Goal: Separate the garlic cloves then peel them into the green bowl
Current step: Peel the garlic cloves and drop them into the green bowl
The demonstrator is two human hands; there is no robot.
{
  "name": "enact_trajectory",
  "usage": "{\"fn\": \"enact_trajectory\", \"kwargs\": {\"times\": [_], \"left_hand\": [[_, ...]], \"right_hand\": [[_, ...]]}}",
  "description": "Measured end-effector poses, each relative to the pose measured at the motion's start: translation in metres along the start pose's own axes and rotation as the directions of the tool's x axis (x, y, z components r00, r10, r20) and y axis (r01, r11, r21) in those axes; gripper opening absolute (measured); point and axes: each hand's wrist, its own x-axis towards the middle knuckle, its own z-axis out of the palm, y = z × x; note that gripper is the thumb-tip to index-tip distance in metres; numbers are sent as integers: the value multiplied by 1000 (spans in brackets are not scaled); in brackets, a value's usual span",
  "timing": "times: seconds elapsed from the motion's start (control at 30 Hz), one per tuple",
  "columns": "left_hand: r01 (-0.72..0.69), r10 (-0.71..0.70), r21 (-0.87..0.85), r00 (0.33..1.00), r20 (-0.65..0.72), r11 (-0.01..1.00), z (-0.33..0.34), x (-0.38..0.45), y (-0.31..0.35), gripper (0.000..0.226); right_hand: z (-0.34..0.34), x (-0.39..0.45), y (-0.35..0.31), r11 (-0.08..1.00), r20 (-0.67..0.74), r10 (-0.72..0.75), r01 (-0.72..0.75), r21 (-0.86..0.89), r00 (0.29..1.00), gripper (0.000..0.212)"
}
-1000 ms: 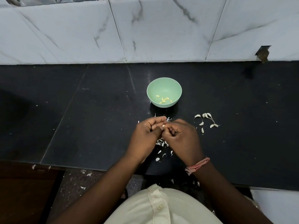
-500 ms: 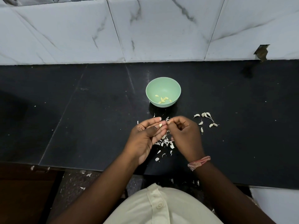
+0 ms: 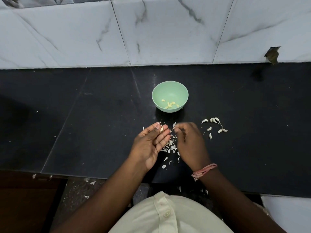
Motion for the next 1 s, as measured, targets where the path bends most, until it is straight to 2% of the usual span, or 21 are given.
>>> {"fn": "enact_trajectory", "kwargs": {"times": [0.1,0.23,0.33,0.43,0.53,0.63,0.73,0.87,1.0], "left_hand": [[26,-27,-47,1000,-11,999,2,-1,1,22],[42,-45,-87,998,-33,995,4,0,2,16],[44,-47,-92,999,-27,995,5,1,2,14],[60,-61,-102,998,-11,993,3,2,0,14],[80,-79,-129,997,13,988,1,1,0,15],[81,-78,-114,996,31,990,-1,0,-2,18],[91,-87,-111,996,36,990,-1,0,-5,24],[71,-69,-28,995,65,997,-1,-3,-8,25],[-106,93,170,992,84,980,-1,-5,-13,24]], "right_hand": [[-3,-2,-7,1000,-6,-24,24,12,1000,21],[-6,-4,-15,998,-93,-2,8,61,996,21],[-4,-4,-17,999,-108,25,-21,30,994,27],[1,-4,-14,999,-137,-11,4,-47,991,34],[6,-9,-11,997,-178,-33,19,-80,984,8],[10,-12,-15,994,-192,-49,30,-101,980,13],[14,-12,-20,993,-176,-1,-20,-118,984,11],[14,-12,-22,996,-146,88,-87,10,985,9],[11,-12,-22,989,-130,85,-68,131,988,13]]}}
